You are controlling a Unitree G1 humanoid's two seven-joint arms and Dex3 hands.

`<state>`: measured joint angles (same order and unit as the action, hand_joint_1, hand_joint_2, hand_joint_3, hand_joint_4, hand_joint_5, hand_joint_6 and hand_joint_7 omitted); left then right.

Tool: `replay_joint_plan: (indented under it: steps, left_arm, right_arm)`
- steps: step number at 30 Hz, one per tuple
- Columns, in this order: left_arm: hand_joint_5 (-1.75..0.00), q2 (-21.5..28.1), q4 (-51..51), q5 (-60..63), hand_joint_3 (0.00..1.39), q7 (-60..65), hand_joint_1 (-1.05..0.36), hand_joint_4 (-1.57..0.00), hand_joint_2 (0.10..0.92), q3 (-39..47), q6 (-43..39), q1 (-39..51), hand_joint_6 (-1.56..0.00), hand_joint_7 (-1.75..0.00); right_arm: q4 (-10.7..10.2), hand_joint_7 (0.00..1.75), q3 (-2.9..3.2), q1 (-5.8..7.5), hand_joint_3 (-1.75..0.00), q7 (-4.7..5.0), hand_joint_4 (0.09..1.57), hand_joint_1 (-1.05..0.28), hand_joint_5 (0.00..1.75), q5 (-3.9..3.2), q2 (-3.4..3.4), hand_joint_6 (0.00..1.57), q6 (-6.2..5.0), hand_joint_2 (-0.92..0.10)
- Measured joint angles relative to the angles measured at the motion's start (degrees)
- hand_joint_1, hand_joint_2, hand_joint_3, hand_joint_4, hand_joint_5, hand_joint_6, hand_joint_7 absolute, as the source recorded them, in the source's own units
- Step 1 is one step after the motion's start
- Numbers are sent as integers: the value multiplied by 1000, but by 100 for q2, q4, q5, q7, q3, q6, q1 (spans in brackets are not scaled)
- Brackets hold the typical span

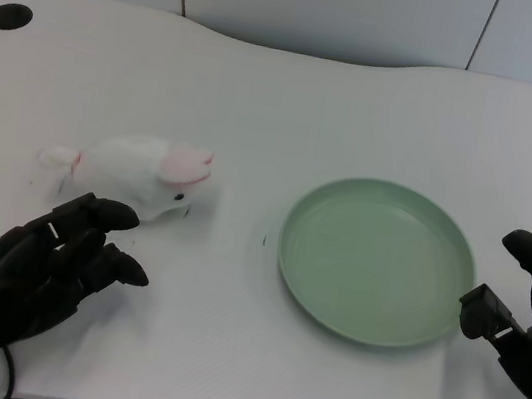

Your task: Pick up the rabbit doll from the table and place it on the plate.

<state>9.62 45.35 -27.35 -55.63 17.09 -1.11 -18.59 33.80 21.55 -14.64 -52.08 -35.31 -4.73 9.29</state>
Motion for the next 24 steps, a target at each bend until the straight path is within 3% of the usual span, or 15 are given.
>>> replay_joint_plan:
  steps: [24]
  left_arm:
    - [-1674, -6, -28, 0, 329, 0, -528, -170, 921, 0, -5, 12, -360, -1144]
  right_arm:
    - [-15, 1380, 3, 4, -179, 13, 616, -645, 1746, -1, 0, 644, -3, -921]
